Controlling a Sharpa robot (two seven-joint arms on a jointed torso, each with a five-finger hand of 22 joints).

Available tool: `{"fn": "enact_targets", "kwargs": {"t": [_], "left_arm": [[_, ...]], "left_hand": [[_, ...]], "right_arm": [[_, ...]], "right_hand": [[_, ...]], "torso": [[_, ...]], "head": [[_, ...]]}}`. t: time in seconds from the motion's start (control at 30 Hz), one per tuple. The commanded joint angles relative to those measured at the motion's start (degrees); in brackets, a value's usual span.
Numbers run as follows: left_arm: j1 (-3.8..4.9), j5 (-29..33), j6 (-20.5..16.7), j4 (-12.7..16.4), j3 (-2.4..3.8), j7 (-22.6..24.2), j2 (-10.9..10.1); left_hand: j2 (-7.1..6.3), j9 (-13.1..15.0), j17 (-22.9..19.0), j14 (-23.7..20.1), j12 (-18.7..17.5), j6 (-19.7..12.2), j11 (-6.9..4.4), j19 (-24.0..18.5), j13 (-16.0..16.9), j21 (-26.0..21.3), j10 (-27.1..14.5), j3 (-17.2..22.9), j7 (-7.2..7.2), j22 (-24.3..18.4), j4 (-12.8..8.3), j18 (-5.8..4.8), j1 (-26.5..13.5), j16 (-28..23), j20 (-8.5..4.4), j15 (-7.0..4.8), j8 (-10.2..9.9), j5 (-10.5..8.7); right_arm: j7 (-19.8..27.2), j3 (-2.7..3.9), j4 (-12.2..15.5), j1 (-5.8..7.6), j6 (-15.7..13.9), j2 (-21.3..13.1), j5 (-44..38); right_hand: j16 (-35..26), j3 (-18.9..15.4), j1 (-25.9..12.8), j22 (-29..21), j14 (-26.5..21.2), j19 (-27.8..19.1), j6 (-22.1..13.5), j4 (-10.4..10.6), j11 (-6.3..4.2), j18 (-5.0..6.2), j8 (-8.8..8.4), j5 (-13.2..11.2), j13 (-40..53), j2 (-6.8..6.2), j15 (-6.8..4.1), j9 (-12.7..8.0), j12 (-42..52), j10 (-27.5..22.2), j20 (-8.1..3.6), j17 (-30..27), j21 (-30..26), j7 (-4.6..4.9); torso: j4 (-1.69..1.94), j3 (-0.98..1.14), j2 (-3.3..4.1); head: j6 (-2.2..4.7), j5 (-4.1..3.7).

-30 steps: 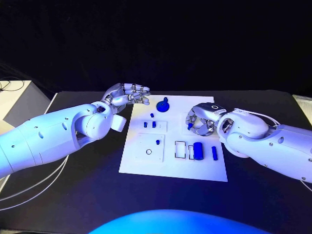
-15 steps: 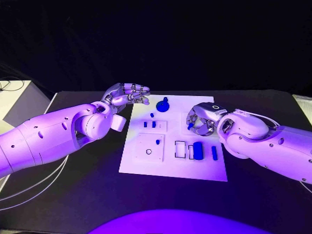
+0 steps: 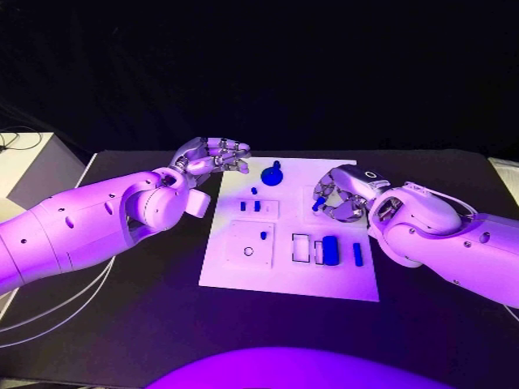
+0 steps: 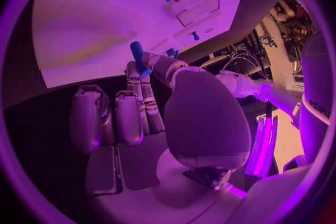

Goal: Assemble the parts on the task board

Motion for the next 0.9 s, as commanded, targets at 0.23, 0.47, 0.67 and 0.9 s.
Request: {"fn": "enact_targets", "kwargs": {"t": [0.23, 0.47, 0.67, 0.9], "left_arm": [[0.01, 0.18, 0.83, -0.10, 0.05, 0.47, 0.13], [0.01, 0.28, 0.89, -0.31, 0.05, 0.53, 0.59], [0.01, 0.32, 0.97, -0.52, 0.05, 0.50, 0.97], [0.01, 0.34, 1.00, -0.61, 0.05, 0.51, 1.25]], "left_hand": [[0.26, -0.03, 0.05, -0.42, -0.12, 0.33, -0.07, -0.09, 0.07, -0.25, -0.27, -0.33, 0.09, -0.07, -0.05, -0.16, -0.10, -0.39, 0.30, -0.06, -0.22, 0.02], [0.26, -0.03, 0.05, -0.42, -0.12, 0.33, -0.07, -0.09, 0.07, -0.25, -0.27, -0.33, 0.09, -0.07, -0.05, -0.16, -0.10, -0.39, 0.30, -0.06, -0.22, 0.02], [0.26, -0.03, 0.05, -0.42, -0.12, 0.33, -0.07, -0.09, 0.07, -0.25, -0.27, -0.33, 0.09, -0.07, -0.05, -0.16, -0.10, -0.39, 0.30, -0.06, -0.22, 0.02], [0.26, -0.03, 0.05, -0.42, -0.12, 0.33, -0.07, -0.09, 0.07, -0.25, -0.27, -0.33, 0.09, -0.07, -0.05, -0.16, -0.10, -0.39, 0.30, -0.06, -0.22, 0.02]], "right_arm": [[1.43, 0.55, 5.37, 0.49, -3.55, -0.62, -0.19], [1.89, 0.05, 6.14, -0.86, -2.93, 3.67, -1.76], [1.86, -0.25, 5.62, -2.32, -2.41, 7.38, -2.47], [1.53, -0.62, 4.64, -3.87, -1.03, 10.59, -3.29]], "right_hand": [[0.45, 0.62, 1.53, 8.05, 2.33, 2.49, -0.01, -0.17, -1.22, -0.72, 0.62, -0.45, 0.69, 1.82, -0.22, 1.57, -0.29, 1.80, -0.31, 0.33, 0.64, 0.03], [0.38, 0.73, 1.61, 7.98, 2.30, 2.44, -0.05, -0.27, -1.21, -0.68, 0.62, -0.50, 0.72, 1.84, -0.21, 1.61, -0.35, 1.80, -0.31, 0.20, 0.47, 0.05], [0.31, 0.84, 1.66, 7.93, 2.27, 2.40, -0.14, -0.34, -1.17, -0.66, 0.61, -0.52, 0.74, 1.87, -0.20, 1.63, -0.44, 1.76, -0.31, 0.09, 0.33, 0.09], [0.21, 0.95, 1.69, 7.80, 2.23, 2.32, -0.22, -0.39, -1.13, -0.60, 0.59, -0.47, 0.76, 1.92, -0.18, 1.66, -0.52, 1.74, -0.31, -0.08, 0.05, 0.14]], "torso": [[-0.24, 0.08, -0.01], [-0.02, 0.00, -0.10], [0.14, 0.00, -0.01], [0.11, -0.06, 0.09]], "head": [[0.29, 0.50], [0.38, 0.57], [0.43, 0.69], [0.31, 1.05]]}}
